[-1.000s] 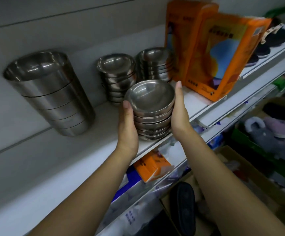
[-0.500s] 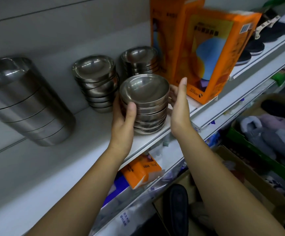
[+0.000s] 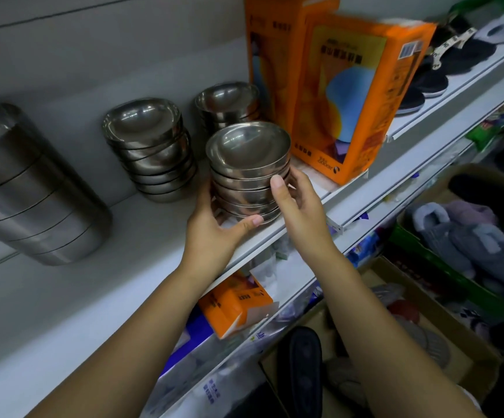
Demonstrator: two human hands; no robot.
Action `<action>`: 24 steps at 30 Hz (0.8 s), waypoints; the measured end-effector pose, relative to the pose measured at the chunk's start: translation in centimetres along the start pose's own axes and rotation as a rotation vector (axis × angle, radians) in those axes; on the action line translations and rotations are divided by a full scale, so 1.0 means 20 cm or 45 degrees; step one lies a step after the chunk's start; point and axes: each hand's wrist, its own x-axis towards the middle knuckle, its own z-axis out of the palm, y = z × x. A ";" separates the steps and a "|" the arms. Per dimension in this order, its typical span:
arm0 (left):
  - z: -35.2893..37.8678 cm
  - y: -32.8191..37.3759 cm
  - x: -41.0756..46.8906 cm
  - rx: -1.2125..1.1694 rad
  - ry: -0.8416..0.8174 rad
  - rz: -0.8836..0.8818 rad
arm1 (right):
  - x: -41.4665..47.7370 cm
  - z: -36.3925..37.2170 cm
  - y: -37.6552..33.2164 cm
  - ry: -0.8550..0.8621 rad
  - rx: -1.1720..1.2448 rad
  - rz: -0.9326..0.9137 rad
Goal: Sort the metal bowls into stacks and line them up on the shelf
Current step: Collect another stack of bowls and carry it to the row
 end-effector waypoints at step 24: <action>0.22 -0.02 0.21 0.416 -0.154 -0.021 | 0.30 -0.23 0.07 0.223 -0.229 0.028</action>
